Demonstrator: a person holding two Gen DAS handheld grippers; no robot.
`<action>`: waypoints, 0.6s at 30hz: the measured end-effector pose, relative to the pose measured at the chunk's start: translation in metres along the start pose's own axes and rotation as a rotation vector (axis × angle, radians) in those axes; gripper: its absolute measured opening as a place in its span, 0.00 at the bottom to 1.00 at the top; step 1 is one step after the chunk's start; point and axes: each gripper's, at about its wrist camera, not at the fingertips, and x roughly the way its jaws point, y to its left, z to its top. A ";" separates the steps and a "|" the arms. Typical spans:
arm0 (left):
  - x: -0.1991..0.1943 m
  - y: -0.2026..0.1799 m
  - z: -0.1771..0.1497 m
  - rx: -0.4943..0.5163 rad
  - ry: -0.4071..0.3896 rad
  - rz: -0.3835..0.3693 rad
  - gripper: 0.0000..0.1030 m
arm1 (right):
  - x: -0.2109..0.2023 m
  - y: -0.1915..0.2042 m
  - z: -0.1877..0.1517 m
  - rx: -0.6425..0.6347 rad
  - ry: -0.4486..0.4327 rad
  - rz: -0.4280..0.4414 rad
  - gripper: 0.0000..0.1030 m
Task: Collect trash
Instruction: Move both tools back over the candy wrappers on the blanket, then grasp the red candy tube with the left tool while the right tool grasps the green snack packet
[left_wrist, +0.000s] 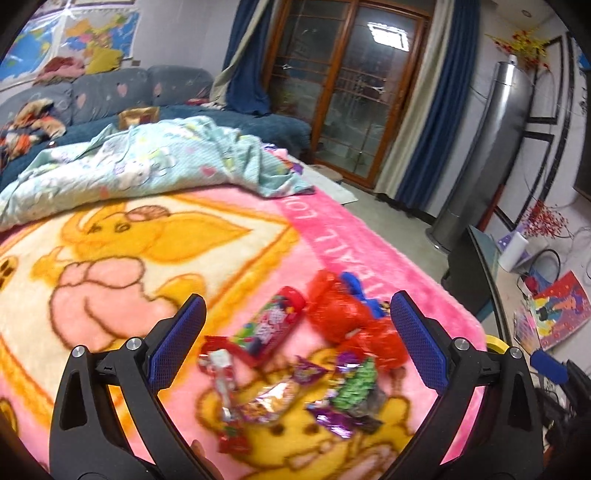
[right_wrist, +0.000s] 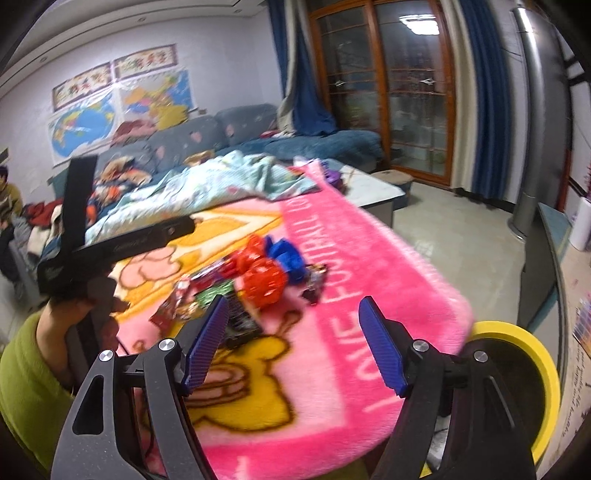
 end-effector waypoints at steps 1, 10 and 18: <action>0.002 0.006 0.000 -0.006 0.009 0.005 0.89 | 0.005 0.005 0.000 -0.011 0.015 0.011 0.69; 0.029 0.036 -0.004 -0.030 0.105 0.002 0.75 | 0.060 0.033 -0.007 -0.078 0.137 0.093 0.69; 0.064 0.032 -0.009 0.024 0.222 -0.047 0.59 | 0.095 0.043 -0.009 -0.110 0.176 0.117 0.67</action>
